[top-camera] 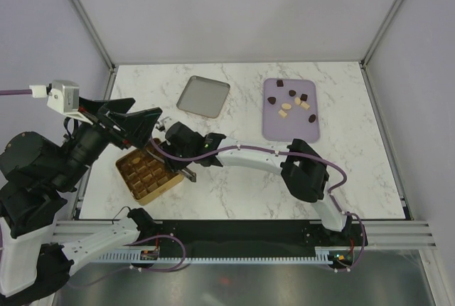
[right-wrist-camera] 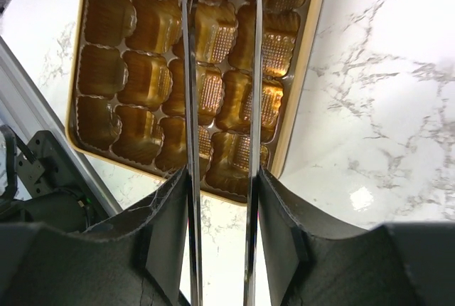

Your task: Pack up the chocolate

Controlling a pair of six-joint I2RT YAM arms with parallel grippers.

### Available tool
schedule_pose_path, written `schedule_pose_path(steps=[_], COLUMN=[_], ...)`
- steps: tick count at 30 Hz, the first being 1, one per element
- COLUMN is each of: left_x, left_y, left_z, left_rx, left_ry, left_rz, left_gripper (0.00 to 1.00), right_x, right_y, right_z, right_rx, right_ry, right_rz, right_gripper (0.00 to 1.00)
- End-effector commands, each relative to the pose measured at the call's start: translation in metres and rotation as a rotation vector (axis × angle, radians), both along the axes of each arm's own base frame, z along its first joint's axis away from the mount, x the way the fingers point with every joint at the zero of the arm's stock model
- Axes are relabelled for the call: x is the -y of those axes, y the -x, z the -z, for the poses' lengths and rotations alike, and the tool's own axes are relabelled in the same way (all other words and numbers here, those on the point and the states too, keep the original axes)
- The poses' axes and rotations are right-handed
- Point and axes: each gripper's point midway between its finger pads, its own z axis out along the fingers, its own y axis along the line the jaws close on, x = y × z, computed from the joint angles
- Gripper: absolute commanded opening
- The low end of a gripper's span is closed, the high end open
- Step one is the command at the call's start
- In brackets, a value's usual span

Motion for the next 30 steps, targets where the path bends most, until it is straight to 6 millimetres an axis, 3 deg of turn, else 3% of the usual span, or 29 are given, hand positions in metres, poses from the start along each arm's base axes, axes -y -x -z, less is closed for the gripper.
schedule_pose_path(steps=[1,3,5,6,8,9,10,11,12,14,15,17,18,20,23,30], left_x=[0.006,0.007,0.009,0.010,0.012,0.013,0.014,0.015,0.016,0.018,0.020,0.021,0.023,0.026,0.031,0.039], left_y=[-0.006,-0.008,-0.010,-0.011,-0.013,-0.014,-0.016,-0.016,-0.019,-0.023,-0.026,-0.030,-0.033,-0.037,-0.042,-0.048], left_z=[0.004,0.007,0.009,0.012,0.016,0.019,0.021,0.024,0.028,0.034,0.041,0.049,0.055,0.063,0.073,0.084], left_rx=[-0.022,-0.026,-0.032,-0.036,-0.043,-0.049,-0.052,-0.055,-0.063,-0.074,-0.085,-0.101,-0.112,-0.127,-0.149,-0.174], left_ry=[-0.001,-0.012,-0.017,-0.025,-0.036,-0.044,-0.052,-0.059,-0.070,-0.087,-0.102,-0.122,-0.133,-0.149,-0.175,-0.198], left_rz=[-0.003,-0.004,-0.004,-0.004,-0.004,-0.005,-0.005,-0.005,-0.011,-0.016,-0.022,-0.033,-0.036,-0.039,-0.039,-0.031], left_gripper=[0.99,0.99,0.99,0.99,0.99,0.99,0.99,1.00,1.00,1.00,1.00,1.00,1.00,1.00,1.00,1.00], right_x=[0.008,0.020,0.037,0.046,0.071,0.084,0.099,0.121,0.139,0.188,0.211,0.264,0.285,0.331,0.373,0.400], right_y=[-0.010,-0.018,-0.029,-0.032,-0.047,-0.051,-0.055,-0.068,-0.073,-0.091,-0.097,-0.112,-0.116,-0.126,-0.132,-0.135], right_z=[-0.068,-0.089,-0.092,-0.106,-0.101,-0.111,-0.103,-0.099,-0.109,-0.094,-0.103,-0.090,-0.096,-0.081,-0.067,-0.045], right_rx=[0.105,0.129,0.136,0.148,0.147,0.160,0.159,0.164,0.177,0.159,0.182,0.178,0.204,0.178,0.144,0.073], right_ry=[-0.096,-0.118,-0.110,-0.128,-0.092,-0.095,-0.062,-0.024,-0.024,0.053,0.063,0.147,0.166,0.243,0.306,0.339], right_rz=[0.034,0.063,0.098,0.113,0.165,0.187,0.205,0.259,0.296,0.390,0.450,0.560,0.604,0.691,0.742,0.690], right_gripper=[0.49,0.48,0.48,0.48,0.48,0.48,0.48,0.48,0.48,0.48,0.48,0.48,0.49,0.49,0.49,0.54])
